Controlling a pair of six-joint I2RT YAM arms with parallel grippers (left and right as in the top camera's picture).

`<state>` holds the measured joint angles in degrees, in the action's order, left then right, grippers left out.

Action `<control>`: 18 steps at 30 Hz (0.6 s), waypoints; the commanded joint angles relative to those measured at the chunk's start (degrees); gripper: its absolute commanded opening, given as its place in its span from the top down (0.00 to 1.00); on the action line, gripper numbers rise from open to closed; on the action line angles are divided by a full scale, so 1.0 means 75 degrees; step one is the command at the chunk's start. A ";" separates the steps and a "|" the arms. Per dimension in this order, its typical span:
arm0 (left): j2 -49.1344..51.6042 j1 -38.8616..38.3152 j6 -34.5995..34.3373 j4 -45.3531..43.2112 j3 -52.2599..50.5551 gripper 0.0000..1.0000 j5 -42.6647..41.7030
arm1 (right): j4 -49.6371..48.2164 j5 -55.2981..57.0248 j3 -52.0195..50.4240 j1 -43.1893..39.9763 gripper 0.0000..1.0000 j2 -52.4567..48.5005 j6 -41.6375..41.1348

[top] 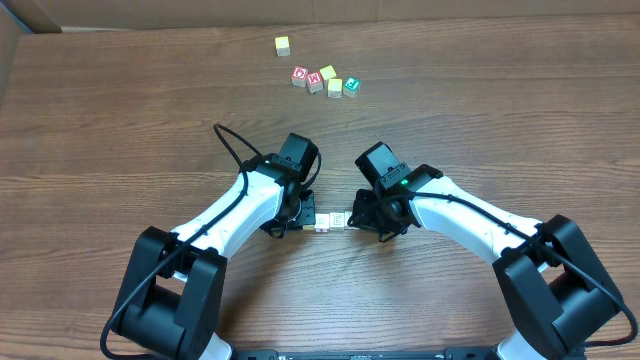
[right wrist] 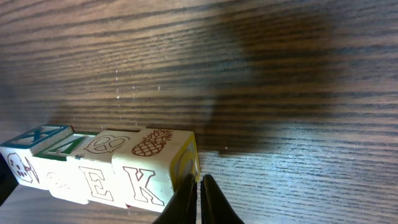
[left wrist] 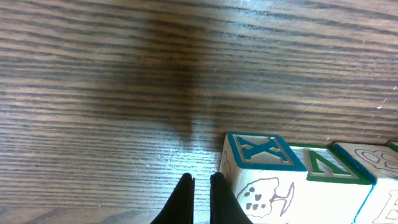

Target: Flip 4 blocks

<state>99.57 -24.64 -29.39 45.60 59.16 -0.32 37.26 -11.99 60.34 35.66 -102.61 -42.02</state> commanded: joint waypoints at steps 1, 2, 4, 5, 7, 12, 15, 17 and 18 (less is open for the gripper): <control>0.0076 -0.0017 0.0143 -0.0096 -0.0041 0.96 -0.0160 | -0.0146 -0.0108 -0.0041 0.0038 0.93 0.0076 -0.0402; 0.0076 -0.0017 0.0143 -0.0099 -0.0041 0.96 -0.0160 | -0.0149 -0.0096 -0.0041 0.0038 0.93 0.0076 -0.0501; 0.0076 -0.0017 0.0143 -0.0125 -0.0041 0.96 -0.0157 | -0.0146 -0.0099 -0.0041 0.0038 0.93 0.0076 -0.0647; 0.0076 -0.0017 0.0143 -0.0157 -0.0038 0.96 -0.0157 | -0.0143 -0.0099 -0.0041 0.0041 0.95 0.0076 -0.0673; 0.0076 -0.0017 0.0143 -0.0242 -0.0041 0.96 -0.0157 | -0.0105 -0.0099 -0.0041 0.0047 0.96 0.0076 -0.0839; 0.0076 -0.0017 0.0143 -0.0446 -0.0041 0.96 -0.0152 | -0.0099 -0.0131 -0.0041 0.0143 0.96 0.0076 -0.1023; 0.0076 -0.0017 0.0143 -0.0600 -0.0041 0.95 -0.0099 | -0.0117 -0.0157 -0.0041 0.0291 0.96 0.0076 -0.1236; 0.0076 -0.0017 0.0146 -0.0667 -0.0041 0.95 -0.0099 | -0.0146 -0.0157 -0.0041 0.0379 0.96 0.0076 -0.1250; 0.0079 -0.0017 0.0146 -0.0691 -0.0041 0.95 -0.0099 | -0.0146 -0.0154 -0.0041 0.0411 0.96 0.0076 -0.1370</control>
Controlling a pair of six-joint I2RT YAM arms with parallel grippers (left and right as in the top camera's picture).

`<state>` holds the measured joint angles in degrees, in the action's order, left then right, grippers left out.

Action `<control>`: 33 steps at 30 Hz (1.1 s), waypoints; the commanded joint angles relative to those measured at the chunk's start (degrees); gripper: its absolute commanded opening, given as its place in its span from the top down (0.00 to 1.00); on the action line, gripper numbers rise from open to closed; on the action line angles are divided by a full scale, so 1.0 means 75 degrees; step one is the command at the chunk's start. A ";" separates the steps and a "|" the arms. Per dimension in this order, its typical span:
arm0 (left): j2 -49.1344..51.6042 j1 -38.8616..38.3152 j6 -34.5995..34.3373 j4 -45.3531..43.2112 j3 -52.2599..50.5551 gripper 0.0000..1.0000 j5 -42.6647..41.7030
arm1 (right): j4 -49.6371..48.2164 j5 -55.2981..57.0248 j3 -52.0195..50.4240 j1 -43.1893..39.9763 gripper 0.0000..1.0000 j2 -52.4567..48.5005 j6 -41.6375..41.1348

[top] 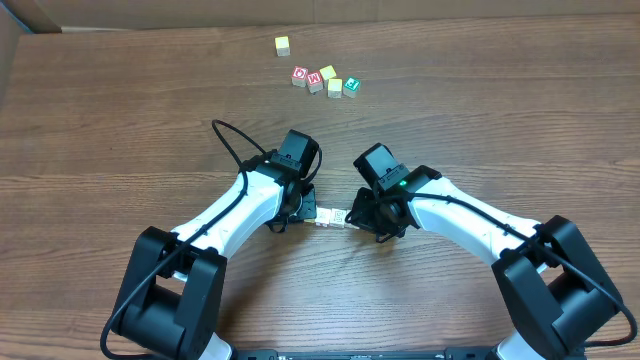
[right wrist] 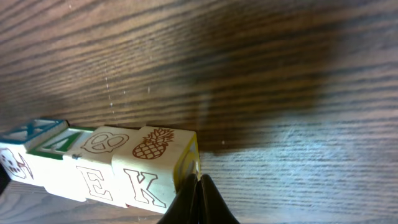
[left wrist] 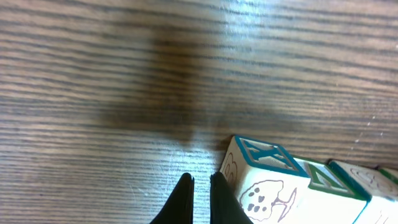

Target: Flip 4 blocks

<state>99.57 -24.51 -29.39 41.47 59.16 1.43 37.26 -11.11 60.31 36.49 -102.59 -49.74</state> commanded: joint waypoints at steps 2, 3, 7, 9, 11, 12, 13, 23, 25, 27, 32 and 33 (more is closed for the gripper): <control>0.0082 -0.0035 0.0146 -0.0181 -0.0041 0.95 -0.0332 | -0.0140 -0.0274 -0.0038 0.0364 0.96 0.0073 -0.0682; 0.0090 -0.0035 0.0143 -0.0201 -0.0038 0.94 -0.0332 | -0.0140 -0.0274 -0.0038 0.0388 0.96 0.0073 -0.0877; 0.0178 -0.0035 0.0143 -0.0356 -0.0041 0.94 -0.0335 | -0.0137 -0.0277 -0.0038 0.0411 0.96 0.0073 -0.1425; 0.0254 -0.0035 0.0146 -0.0434 -0.0038 0.94 -0.0335 | -0.0137 -0.0280 -0.0038 0.0411 0.96 0.0073 -0.1644; 0.0318 -0.0035 0.0143 -0.0463 -0.0038 0.94 -0.0338 | -0.0137 -0.0350 -0.0038 0.0414 0.96 0.0073 -0.1865; 0.0338 -0.0032 0.0143 -0.0463 -0.0038 0.94 -0.0344 | -0.0137 -0.0382 -0.0038 0.0414 0.96 0.0073 -0.2037; 0.0350 -0.0029 0.0146 -0.0481 -0.0038 0.94 -0.0344 | -0.0140 -0.0396 -0.0038 0.0420 0.96 0.0073 -0.2104; 0.0356 -0.0026 0.0271 -0.0539 -0.0006 0.95 -0.0361 | -0.0160 -0.0335 -0.0038 0.0428 0.96 0.0073 -0.2162; 0.0356 -0.0026 0.0501 -0.0536 0.0058 0.95 -0.0373 | -0.0160 -0.0224 -0.0038 0.0428 0.96 0.0073 -0.1877; 0.0356 -0.0026 0.0659 -0.0533 0.0111 0.95 -0.0373 | -0.0157 -0.0184 -0.0038 0.0428 0.96 0.0073 -0.1585; 0.0356 -0.0017 0.0697 -0.0519 0.0143 0.95 -0.0364 | -0.0163 -0.0184 -0.0038 0.0425 0.96 0.0073 -0.1125; 0.0356 -0.0017 0.0697 -0.0522 0.0143 0.95 -0.0364 | -0.0163 -0.0175 -0.0035 0.0425 0.96 0.0073 -0.1046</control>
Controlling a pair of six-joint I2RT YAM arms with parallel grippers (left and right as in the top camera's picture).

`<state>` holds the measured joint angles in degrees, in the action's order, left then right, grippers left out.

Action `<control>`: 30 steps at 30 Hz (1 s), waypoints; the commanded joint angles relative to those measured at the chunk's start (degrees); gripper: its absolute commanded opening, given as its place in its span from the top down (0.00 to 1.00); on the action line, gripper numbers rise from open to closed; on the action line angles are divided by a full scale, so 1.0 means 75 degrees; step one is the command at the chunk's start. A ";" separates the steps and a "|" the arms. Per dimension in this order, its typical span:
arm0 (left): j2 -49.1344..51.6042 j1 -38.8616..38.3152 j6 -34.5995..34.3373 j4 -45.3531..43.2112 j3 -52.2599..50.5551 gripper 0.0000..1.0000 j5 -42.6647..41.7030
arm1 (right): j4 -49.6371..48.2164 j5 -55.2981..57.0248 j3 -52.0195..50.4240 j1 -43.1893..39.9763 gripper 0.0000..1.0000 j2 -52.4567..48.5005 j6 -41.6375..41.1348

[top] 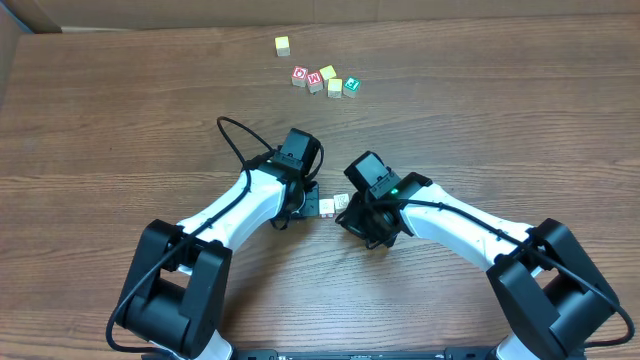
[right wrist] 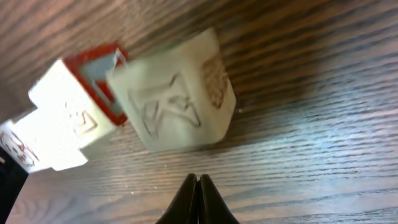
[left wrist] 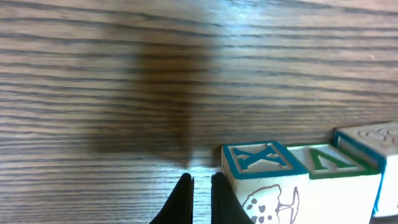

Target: Flip 4 blocks

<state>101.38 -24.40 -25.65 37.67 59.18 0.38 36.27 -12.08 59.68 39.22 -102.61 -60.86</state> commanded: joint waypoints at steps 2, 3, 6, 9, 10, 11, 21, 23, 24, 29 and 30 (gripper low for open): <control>0.0114 -0.0032 0.0198 -0.0012 0.0140 0.95 -0.0221 | -0.0020 -0.0047 0.0050 0.0061 0.96 0.0076 0.0562; 0.0114 -0.0032 0.0204 -0.0006 0.0140 0.95 -0.0210 | 0.0009 -0.0058 0.0050 0.0061 0.96 0.0076 0.0580; 0.0114 -0.0009 0.0286 0.0128 0.0189 0.96 -0.0166 | 0.0210 -0.0152 0.0058 0.0061 0.96 0.0119 0.0615; 0.0111 0.0189 0.0286 0.0627 0.0548 0.96 -0.0172 | 0.0659 -0.0102 0.0309 0.0009 0.96 0.0367 0.1102; 0.0111 0.0321 0.0291 0.0909 0.0790 0.96 -0.0166 | 0.0825 -0.0038 0.0458 -0.0070 0.96 0.0530 0.1236; 0.0111 0.0405 0.0326 0.1064 0.0935 0.96 -0.0166 | 0.0866 0.0003 0.0504 -0.0134 0.96 0.0618 0.1355; 0.0111 0.1606 0.0245 0.2238 0.1886 0.76 -0.0402 | 0.0871 0.0833 0.0487 -0.0641 0.53 0.0720 0.1434; 0.0119 0.1900 0.0248 0.2323 0.1883 0.55 -0.0455 | 0.0714 0.0901 0.0481 -0.0589 0.45 0.0679 0.1539; 0.0125 0.2040 0.0254 0.2355 0.1883 0.49 -0.0437 | 0.0627 0.0953 0.0481 -0.0533 0.41 0.0629 0.1533; 0.0125 0.2460 0.0256 0.2489 0.1883 0.27 -0.0420 | 0.0399 0.1262 0.0478 -0.0283 0.39 0.0370 0.1518; 0.0125 0.2506 0.0256 0.2515 0.1880 0.24 -0.0405 | 0.0373 0.1384 0.0478 -0.0248 0.39 0.0329 0.1518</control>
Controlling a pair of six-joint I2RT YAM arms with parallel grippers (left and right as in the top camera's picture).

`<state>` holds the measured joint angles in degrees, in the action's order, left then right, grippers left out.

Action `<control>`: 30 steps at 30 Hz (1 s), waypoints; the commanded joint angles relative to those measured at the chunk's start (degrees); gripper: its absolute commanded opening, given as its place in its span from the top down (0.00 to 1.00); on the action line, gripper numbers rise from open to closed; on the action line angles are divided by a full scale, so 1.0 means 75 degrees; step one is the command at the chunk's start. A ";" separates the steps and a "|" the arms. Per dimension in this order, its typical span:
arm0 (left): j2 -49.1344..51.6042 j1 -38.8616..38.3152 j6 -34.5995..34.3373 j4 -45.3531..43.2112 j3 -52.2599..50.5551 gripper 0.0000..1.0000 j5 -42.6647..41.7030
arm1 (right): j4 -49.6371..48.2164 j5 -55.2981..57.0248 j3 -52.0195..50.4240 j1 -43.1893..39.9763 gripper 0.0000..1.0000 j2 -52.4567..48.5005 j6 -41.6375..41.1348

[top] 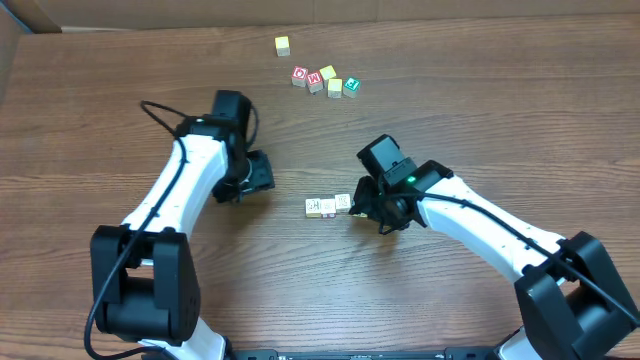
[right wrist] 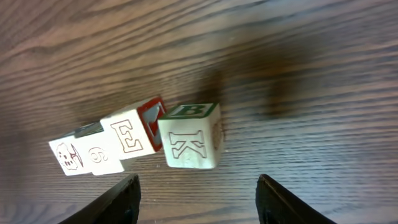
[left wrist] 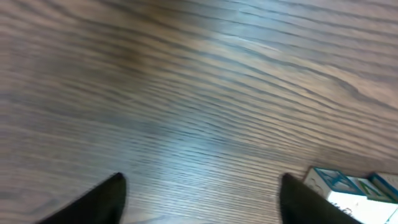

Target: Flip 4 blocks

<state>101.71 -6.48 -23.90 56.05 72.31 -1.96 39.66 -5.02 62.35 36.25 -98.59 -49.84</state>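
Four white letter blocks lie in a short row [top: 327, 205] at the table's middle. In the right wrist view the K block [right wrist: 191, 135] sits at the right end, turned slightly askew, with a green B face on top. Beside it are the E block [right wrist: 134, 132] with a red side face, a block marked 6 [right wrist: 102, 155] and the end block [right wrist: 67, 155]. My right gripper [right wrist: 199, 198] is open just short of the K block. My left gripper [left wrist: 202, 194] is open well left of the row, whose teal-edged end block [left wrist: 339, 186] shows at the lower right.
A lone yellow block [top: 283, 45] and a cluster of several coloured blocks [top: 325, 80] lie at the far edge of the wooden table [top: 500, 120]. The left arm's cable loops above its forearm.
Both grippers were shut against the ends of the row; both are open now. The left arm has moved far to the left, and the right gripper has drawn back from the K block.
Both shut grippers pressed the row's ends, with X, V, pretzel and pineapple faces up. Then the row was tipped. A second ago the right-hand blocks were turned, a red face showing. Now the row lies farther up the table, let go, with a B face up.
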 commanded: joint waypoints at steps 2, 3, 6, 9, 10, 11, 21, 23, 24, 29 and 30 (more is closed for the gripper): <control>0.0082 0.0128 0.0023 0.0093 0.0128 0.20 -0.0029 | -0.0175 0.0606 0.0122 0.0187 0.39 -0.0341 0.0052; 0.0082 0.0125 0.0020 0.0093 0.0128 0.16 0.0006 | -0.0207 0.0606 0.0122 0.0189 0.39 -0.0420 0.0050; 0.0082 0.0114 0.0020 0.0090 0.0128 0.09 0.0006 | -0.0233 0.0609 0.0119 0.0187 0.44 -0.0551 0.0050; 0.0082 0.0111 0.0020 0.0093 0.0128 0.08 0.0006 | -0.0259 0.0609 0.0119 0.0187 0.53 -0.0551 0.0050; 0.0082 0.0111 0.0023 0.0093 0.0128 0.08 0.0006 | -0.0283 0.0609 0.0117 0.0187 0.56 -0.0554 0.0050; 0.0082 0.0111 0.0020 0.0093 0.0128 0.07 0.0006 | -0.0291 0.0624 0.0119 0.0187 0.58 -0.0554 0.0050; 0.0085 0.0111 0.0020 0.0096 0.0114 0.07 0.0006 | -0.0291 0.1096 0.0119 0.0187 0.66 -0.0551 0.0184; 0.0085 0.0111 0.0020 0.0093 0.0108 0.07 0.0006 | -0.0294 0.1105 0.0119 0.0184 0.66 -0.0551 0.0504; 0.0085 0.0111 0.0020 0.0093 0.0108 0.07 0.0006 | -0.0289 0.1116 0.0119 0.0172 0.66 -0.0551 0.0659; 0.0085 0.0111 0.0020 0.0093 0.0105 0.07 0.0003 | -0.0280 0.1099 0.0119 0.0166 0.66 -0.0551 0.0889; 0.0085 0.0111 0.0020 0.0093 0.0105 0.07 0.0003 | -0.0280 0.1043 0.0119 0.0166 0.66 -0.0551 0.0889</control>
<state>101.71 -5.58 -23.79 56.64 72.34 -1.93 37.56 1.96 62.39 37.58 -102.52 -45.06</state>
